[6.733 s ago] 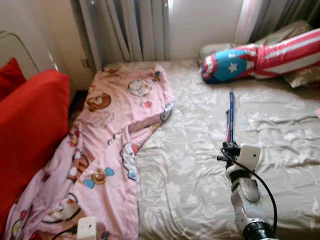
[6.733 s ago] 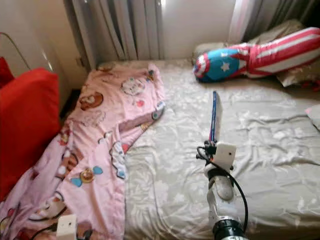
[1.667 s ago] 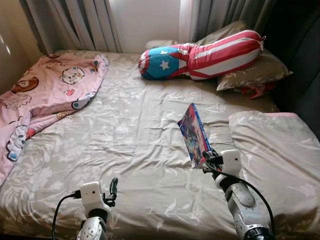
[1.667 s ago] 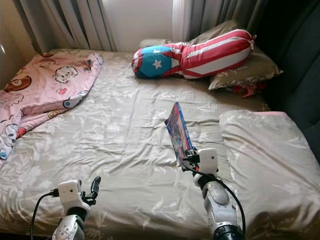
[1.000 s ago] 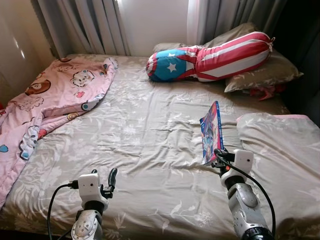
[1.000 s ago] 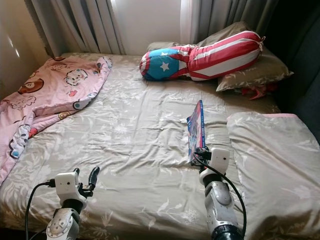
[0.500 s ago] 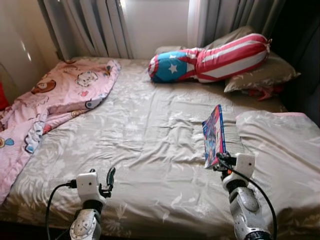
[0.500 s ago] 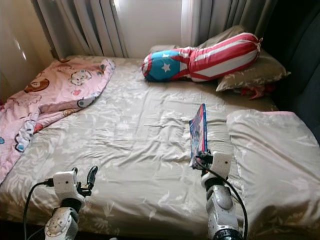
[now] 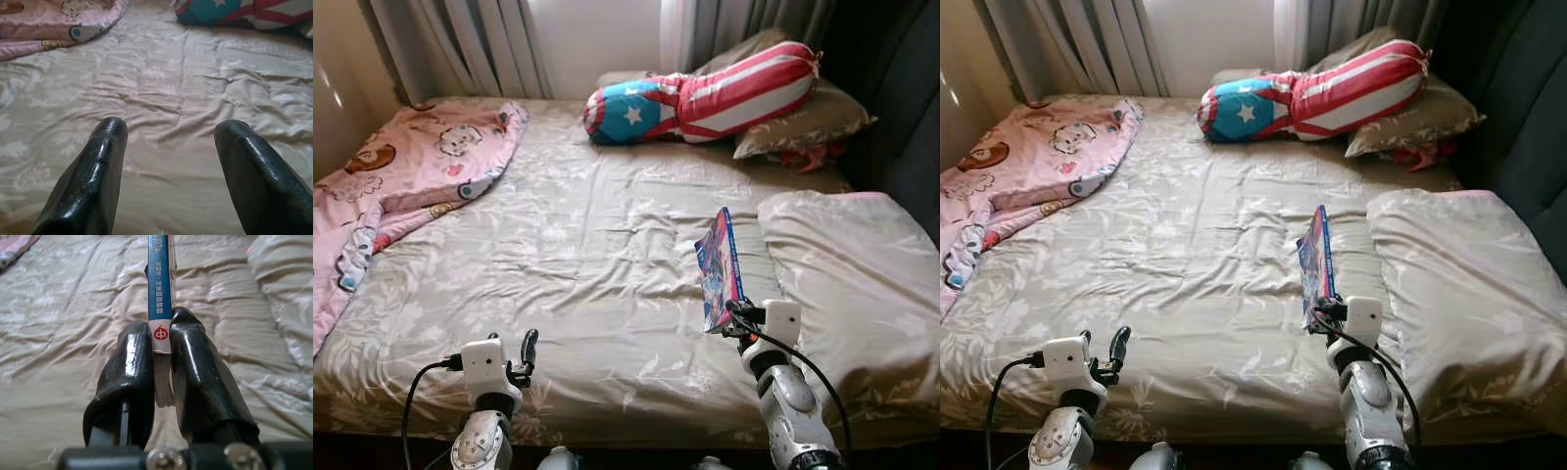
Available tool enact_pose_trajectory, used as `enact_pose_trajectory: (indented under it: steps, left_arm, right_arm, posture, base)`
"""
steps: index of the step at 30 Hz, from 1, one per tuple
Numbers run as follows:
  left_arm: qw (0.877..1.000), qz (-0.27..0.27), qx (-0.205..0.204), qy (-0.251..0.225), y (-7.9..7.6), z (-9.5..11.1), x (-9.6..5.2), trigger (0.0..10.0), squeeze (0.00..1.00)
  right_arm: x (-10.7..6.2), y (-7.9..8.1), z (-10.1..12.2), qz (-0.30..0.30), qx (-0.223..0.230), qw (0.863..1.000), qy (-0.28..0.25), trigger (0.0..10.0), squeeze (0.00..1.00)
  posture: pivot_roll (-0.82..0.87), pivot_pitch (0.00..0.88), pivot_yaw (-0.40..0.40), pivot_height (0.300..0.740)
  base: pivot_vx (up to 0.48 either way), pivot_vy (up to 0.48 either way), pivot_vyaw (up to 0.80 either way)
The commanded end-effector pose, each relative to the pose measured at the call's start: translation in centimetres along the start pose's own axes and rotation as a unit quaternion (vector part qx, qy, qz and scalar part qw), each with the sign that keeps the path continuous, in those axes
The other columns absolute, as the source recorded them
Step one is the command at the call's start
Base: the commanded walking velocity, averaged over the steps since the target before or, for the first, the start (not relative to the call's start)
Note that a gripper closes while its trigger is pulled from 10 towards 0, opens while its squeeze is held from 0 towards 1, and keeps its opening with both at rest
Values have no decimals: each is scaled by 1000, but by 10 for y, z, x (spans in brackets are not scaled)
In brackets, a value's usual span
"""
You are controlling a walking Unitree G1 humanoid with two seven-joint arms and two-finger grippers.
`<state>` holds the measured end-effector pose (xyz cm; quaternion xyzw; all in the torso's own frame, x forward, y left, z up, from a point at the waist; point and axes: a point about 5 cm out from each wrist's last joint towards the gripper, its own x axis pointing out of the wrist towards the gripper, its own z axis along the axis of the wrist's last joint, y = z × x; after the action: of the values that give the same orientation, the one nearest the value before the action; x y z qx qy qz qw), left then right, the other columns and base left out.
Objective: Clean up the room
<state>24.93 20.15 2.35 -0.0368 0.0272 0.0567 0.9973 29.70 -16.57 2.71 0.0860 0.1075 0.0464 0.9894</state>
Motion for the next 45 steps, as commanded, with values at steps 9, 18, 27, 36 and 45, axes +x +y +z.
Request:
enact_pose_trajectory:
  steps: [9, 18, 27, 36, 45]
  left_arm:
    - [1000, 5, 1, -2, 5, 4, 1, 10000, 0]
    - [1000, 10, -3, 0, 7, 4, 2, 10000, 0]
    - [1000, 8, -1, 1, 8, 7, 3, 10000, 0]
    - [1000, 8, -1, -1, 7, 9, 4, 10000, 0]
    - [1000, 7, -2, -1, 6, 9, 3, 10000, 0]
  right_arm:
    - [10, 8, 13, 10, -27, 999, -17, 10000, 0]
    - [11, 10, 14, 16, -25, 999, -19, 10000, 0]
    - [13, 13, 11, 31, -39, 999, -1, 10000, 0]
    - [14, 15, 11, 45, -54, 998, 2, 10000, 0]
    - [14, 15, 11, 50, -59, 997, 4, 10000, 0]
  posture:
    - [-9, 90, 24, 645]
    - [-2, 94, 22, 640]
    - [2, 97, 27, 640]
    - [9, 95, 21, 640]
    - [10, 106, 22, 640]
  base:
    - [0, 0, 0]
    - [0, 0, 0]
    - [0, 0, 0]
    - [252, 0, 0]
    - [306, 0, 0]
